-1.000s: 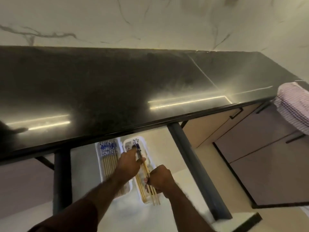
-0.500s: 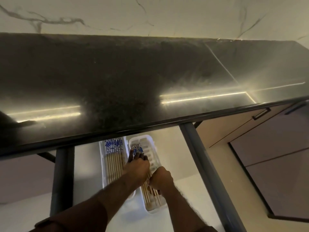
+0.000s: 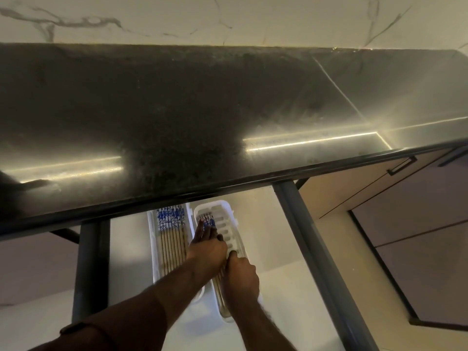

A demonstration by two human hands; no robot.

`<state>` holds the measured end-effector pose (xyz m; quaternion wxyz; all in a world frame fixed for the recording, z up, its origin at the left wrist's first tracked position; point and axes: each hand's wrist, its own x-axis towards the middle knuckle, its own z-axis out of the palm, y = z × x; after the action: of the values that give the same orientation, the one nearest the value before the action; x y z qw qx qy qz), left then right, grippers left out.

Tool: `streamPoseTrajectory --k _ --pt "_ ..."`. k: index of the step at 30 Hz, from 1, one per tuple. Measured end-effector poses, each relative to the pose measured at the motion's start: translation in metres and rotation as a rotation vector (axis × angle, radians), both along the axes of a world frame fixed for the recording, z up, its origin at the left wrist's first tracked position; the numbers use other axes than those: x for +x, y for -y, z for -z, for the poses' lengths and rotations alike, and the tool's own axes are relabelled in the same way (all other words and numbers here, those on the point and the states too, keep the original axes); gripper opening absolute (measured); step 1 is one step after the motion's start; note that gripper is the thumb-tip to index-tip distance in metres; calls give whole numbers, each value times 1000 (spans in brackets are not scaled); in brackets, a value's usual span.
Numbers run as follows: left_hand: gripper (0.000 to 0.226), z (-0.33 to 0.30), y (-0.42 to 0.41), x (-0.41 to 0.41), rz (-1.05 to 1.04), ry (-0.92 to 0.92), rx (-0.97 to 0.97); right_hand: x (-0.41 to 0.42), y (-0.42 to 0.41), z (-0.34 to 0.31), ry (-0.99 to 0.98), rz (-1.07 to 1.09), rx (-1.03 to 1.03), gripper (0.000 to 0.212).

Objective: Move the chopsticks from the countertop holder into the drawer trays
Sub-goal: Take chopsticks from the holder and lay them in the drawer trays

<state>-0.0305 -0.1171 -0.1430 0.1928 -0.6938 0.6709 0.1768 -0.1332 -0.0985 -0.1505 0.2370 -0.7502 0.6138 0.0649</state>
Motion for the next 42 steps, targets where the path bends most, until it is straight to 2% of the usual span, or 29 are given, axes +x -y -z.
streamPoseTrajectory --k 5,11,18,24,32,38,42 --pt "57 -4 1 3 25 43 24 0 -6 -3 22 -24 0 33" --pt "52 -3 1 4 41 10 -23 -5 -10 -20 1 -44 28 35" --pt "43 -19 -10 -4 66 -68 -185 -16 -10 -60 74 38 62 35" --pt "42 -70 -34 -12 47 -117 -307 -32 -25 -112 137 63 -52 31" --pt "69 -157 -90 -26 -66 -159 -450 -53 -80 -193 256 63 -249 34" --pt "71 -236 -137 -28 -50 -259 -672 -69 -122 -264 360 108 -424 32" --pt "62 -282 -172 -12 -86 -286 -789 -54 -142 -310 433 72 -519 29"
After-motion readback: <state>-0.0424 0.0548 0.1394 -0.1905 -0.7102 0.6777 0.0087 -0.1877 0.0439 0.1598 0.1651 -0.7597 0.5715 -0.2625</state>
